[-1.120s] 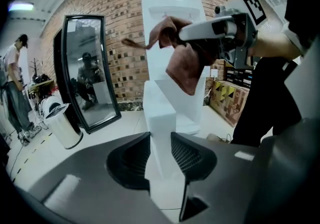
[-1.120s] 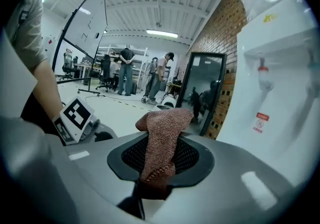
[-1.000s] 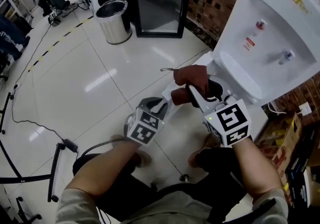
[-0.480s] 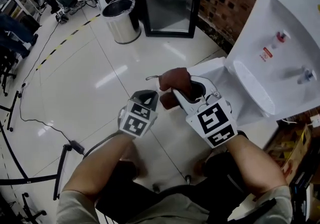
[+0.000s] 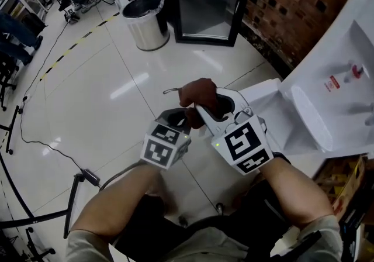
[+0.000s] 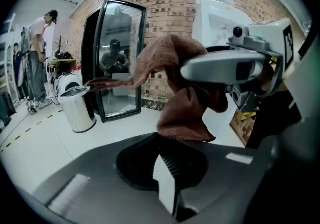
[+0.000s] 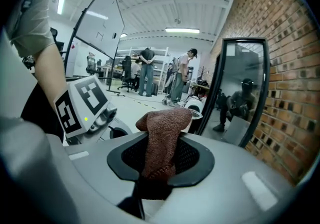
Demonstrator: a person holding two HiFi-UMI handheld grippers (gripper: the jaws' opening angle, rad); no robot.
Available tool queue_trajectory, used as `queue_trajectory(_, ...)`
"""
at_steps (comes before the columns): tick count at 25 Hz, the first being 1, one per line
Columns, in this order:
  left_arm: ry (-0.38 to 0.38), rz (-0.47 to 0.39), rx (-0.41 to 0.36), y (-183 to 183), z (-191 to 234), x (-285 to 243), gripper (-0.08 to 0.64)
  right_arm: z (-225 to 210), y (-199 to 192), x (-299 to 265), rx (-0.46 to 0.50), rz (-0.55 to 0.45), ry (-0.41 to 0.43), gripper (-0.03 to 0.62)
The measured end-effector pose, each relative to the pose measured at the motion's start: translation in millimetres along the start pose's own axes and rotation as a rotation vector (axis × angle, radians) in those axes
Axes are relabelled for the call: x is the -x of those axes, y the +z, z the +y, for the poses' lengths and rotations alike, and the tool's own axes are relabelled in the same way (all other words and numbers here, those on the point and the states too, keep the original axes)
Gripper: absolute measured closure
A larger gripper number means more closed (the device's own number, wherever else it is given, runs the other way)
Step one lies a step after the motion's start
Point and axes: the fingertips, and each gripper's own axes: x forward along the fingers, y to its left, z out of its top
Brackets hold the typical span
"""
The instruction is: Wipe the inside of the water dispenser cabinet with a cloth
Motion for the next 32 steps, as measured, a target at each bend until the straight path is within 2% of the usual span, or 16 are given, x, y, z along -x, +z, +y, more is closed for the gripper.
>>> queue_trajectory(2, -0.003, 0.010, 0.038, -1, -1, -6, 0.550, 7, -8, -4, 0.051, 0.037, 0.021, 0.472)
queue_trajectory(5, 0.005, 0.017, 0.087, -4, 3, -12, 0.550, 1, -27, -5, 0.102, 0.097, 0.010, 0.472)
queue_trajectory(8, 0.019, 0.018, 0.105, -6, 4, -15, 0.550, -23, -46, 2, 0.077, 0.140, -0.044, 0.472)
queue_trajectory(15, 0.045, 0.012, 0.078, -5, -3, -24, 0.550, -104, -88, 43, -0.101, 0.227, -0.322, 0.472)
queue_trajectory(20, 0.079, -0.096, 0.087, 33, 4, -5, 0.550, -143, -113, 76, -0.174, 0.289, -0.526, 0.474)
queue_trajectory(23, 0.004, -0.141, 0.067, 55, -9, 12, 0.550, -152, -122, 89, -0.215, 0.322, -0.623, 0.476)
queue_trajectory(26, -0.085, -0.150, 0.034, 62, -29, 28, 0.550, -156, -126, 94, -0.224, 0.342, -0.689, 0.477)
queue_trajectory(32, -0.132, -0.084, -0.018, 43, -45, 32, 0.550, -166, -134, 92, -0.345, 0.332, -0.762, 0.477)
